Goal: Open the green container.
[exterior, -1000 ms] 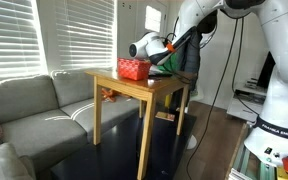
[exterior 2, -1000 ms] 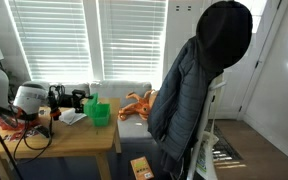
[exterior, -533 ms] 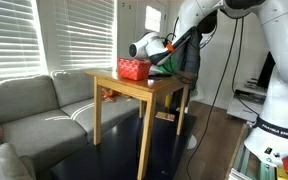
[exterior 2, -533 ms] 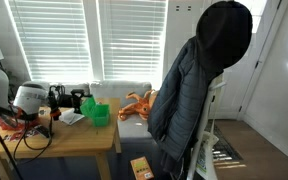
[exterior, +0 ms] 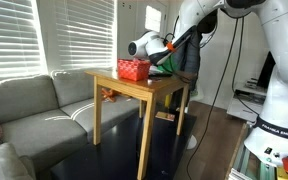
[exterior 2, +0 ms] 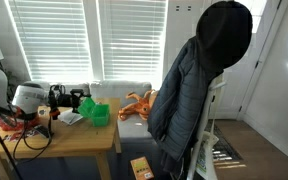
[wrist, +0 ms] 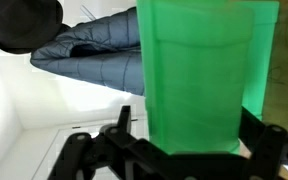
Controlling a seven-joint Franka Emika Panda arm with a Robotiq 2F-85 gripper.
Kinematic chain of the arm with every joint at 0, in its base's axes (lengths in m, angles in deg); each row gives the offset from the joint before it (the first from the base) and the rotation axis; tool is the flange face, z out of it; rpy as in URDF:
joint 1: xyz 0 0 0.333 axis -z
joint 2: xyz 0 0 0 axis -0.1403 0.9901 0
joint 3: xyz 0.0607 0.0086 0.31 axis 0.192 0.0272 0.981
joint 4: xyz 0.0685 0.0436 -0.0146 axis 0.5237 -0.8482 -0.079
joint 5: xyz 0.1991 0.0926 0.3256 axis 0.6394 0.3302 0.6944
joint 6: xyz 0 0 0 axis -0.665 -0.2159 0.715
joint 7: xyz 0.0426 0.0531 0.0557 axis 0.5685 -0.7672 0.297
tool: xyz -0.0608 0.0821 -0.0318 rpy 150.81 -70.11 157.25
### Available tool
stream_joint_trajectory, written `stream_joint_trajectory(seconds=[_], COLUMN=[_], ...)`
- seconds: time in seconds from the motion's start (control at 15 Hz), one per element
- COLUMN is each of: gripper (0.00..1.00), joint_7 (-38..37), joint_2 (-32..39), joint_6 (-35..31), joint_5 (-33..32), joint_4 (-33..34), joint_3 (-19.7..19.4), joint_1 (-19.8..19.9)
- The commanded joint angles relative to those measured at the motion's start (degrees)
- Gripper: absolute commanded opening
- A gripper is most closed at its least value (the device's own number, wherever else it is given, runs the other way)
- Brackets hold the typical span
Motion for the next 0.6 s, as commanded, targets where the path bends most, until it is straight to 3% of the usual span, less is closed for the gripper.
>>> stream_joint_trajectory(seconds=[0.0,0.53], gripper=[1.0,1.0], joint_7=[2.1,8.29], joint_2=[-1.45,-4.12], joint_6=[-4.91,-20.35], joint_5=[0.14,5.51], joint_4=[-0.91,-2.07], joint_3=[1.25,1.81], joint_1=[1.11,3.92])
